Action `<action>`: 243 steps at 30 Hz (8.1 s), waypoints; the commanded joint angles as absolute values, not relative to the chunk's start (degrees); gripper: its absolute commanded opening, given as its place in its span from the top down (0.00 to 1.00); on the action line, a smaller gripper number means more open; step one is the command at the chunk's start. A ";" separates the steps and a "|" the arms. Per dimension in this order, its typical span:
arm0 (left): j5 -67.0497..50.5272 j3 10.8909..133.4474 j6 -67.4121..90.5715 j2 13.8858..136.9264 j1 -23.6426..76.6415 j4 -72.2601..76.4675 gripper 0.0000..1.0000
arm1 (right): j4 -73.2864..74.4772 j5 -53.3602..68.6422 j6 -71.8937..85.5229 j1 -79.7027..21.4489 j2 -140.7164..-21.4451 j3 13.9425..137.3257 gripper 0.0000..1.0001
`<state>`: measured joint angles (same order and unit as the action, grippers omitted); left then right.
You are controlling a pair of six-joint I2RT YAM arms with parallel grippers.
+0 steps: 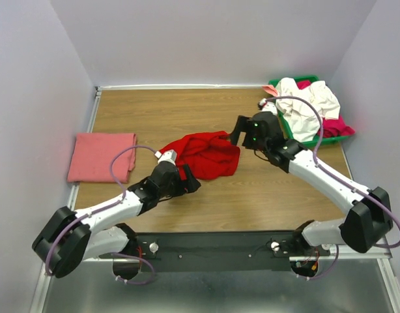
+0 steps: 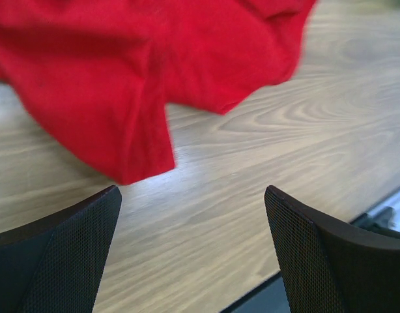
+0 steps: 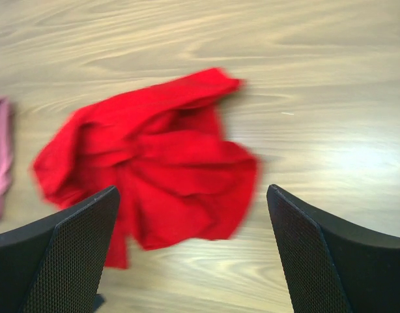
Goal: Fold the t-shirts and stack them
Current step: Flatten the tshirt out
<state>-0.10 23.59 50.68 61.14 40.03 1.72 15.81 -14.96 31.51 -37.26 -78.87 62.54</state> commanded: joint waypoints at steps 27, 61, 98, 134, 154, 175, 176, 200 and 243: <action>22.76 35.68 56.78 79.11 38.41 -10.99 1.00 | 12.74 4.48 -2.03 -30.85 -97.81 67.67 0.02; 39.99 65.45 50.98 24.09 37.79 -28.28 1.00 | 18.19 -3.07 15.90 -30.85 -47.47 76.09 1.00; 27.95 76.82 48.61 24.52 35.07 -29.00 1.00 | 25.14 -0.35 18.99 -30.76 -36.21 84.46 1.00; 13.72 65.54 33.48 86.15 17.48 -12.68 0.02 | 17.15 -9.78 24.07 -20.30 -83.35 67.97 0.00; 10.37 37.44 41.22 77.33 28.38 -0.35 0.01 | -7.03 -7.70 44.29 -35.51 -72.07 27.43 0.00; 8.44 72.93 34.28 115.03 35.33 -6.76 0.01 | 1.76 -24.25 48.96 -23.74 -72.34 22.33 0.00; 8.35 76.26 33.84 115.92 35.68 -7.20 0.02 | 2.02 -24.43 48.87 -23.30 -71.72 22.24 0.00; 32.69 52.65 60.82 93.60 51.24 -35.68 0.02 | 4.48 -18.81 44.03 -22.59 -61.70 20.57 0.00; 33.22 41.66 63.99 78.92 44.91 -37.53 0.34 | 9.84 -24.70 46.93 -22.41 -61.52 19.95 0.00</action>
<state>32.34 42.59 64.79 79.24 45.60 -40.25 5.98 -22.15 45.65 -22.79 -62.15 21.15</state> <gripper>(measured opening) 0.666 0.997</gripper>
